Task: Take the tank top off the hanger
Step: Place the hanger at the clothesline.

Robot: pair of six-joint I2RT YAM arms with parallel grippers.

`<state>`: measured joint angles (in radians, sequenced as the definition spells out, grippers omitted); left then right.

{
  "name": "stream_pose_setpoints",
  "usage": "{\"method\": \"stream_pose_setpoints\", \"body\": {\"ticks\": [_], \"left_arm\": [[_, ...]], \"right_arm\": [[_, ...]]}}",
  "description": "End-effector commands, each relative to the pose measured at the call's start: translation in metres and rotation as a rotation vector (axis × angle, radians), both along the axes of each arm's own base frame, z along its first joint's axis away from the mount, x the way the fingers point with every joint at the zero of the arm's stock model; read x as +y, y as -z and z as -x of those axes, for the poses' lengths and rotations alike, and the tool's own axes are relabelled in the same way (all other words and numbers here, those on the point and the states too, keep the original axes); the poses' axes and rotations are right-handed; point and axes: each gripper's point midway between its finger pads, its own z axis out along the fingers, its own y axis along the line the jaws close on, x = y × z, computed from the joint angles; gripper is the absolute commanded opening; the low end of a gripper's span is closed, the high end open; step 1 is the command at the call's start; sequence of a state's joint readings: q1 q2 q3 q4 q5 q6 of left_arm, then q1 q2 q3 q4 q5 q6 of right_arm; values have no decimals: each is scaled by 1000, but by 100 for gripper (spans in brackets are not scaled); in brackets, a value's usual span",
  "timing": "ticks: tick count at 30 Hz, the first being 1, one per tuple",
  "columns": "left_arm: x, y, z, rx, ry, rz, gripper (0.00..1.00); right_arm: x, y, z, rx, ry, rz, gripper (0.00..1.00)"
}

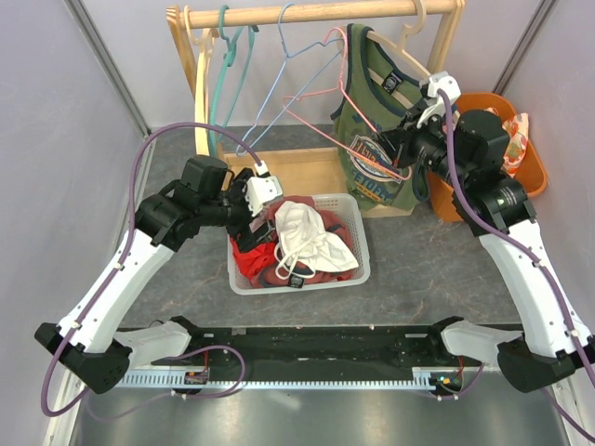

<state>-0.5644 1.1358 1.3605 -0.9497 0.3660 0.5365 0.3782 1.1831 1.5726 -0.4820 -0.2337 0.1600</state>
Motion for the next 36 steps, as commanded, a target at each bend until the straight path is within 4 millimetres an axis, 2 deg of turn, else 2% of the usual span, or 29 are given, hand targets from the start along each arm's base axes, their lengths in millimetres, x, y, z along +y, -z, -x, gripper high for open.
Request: {"method": "stream_pose_setpoints", "body": {"ticks": [1, 2, 6, 7, 17, 19, 21, 23, 24, 25, 26, 27, 29, 32, 36], "left_arm": [[5, -9, 3, -60, 40, -14, 98], [4, -10, 4, -68, 56, -15, 94], [5, -8, 2, -73, 66, -27, 91], [5, -7, 1, -71, 63, -29, 91], [8, -3, 0, -58, 45, -40, 91], [9, -4, -1, -55, 32, -39, 93], [10, -4, -1, -52, 26, -36, 95], [10, -3, -1, -50, 21, -39, 96], [11, -2, -2, -50, 20, -42, 96], [11, -2, -1, -50, 20, -42, 96], [12, -1, -1, -52, 20, -46, 96], [12, 0, -1, -50, 22, -48, 96], [13, 0, 0, -54, 21, -47, 96], [14, 1, 1, -54, 17, -49, 96], [18, 5, 2, -55, 9, -59, 96]], "right_arm": [[-12, -26, 14, -108, 52, -3, 0], [-14, -33, 17, -122, 64, -2, 0], [-22, -45, 21, -147, 125, 35, 0], [-29, -48, 18, -155, 174, 46, 0], [-31, -75, 15, -232, 305, 79, 0], [-20, -75, 13, -231, 304, 94, 0], [-19, -73, 7, -231, 357, 133, 0], [-5, -73, 9, -238, 364, 158, 0], [-11, -75, 8, -247, 423, 190, 0], [-2, -79, 15, -258, 420, 196, 0], [5, -78, 13, -262, 434, 214, 0], [1, -80, 14, -269, 486, 246, 0], [17, -77, 15, -272, 479, 276, 0], [24, -80, 16, -279, 493, 277, 0], [22, -85, 17, -286, 518, 260, 0]]}}
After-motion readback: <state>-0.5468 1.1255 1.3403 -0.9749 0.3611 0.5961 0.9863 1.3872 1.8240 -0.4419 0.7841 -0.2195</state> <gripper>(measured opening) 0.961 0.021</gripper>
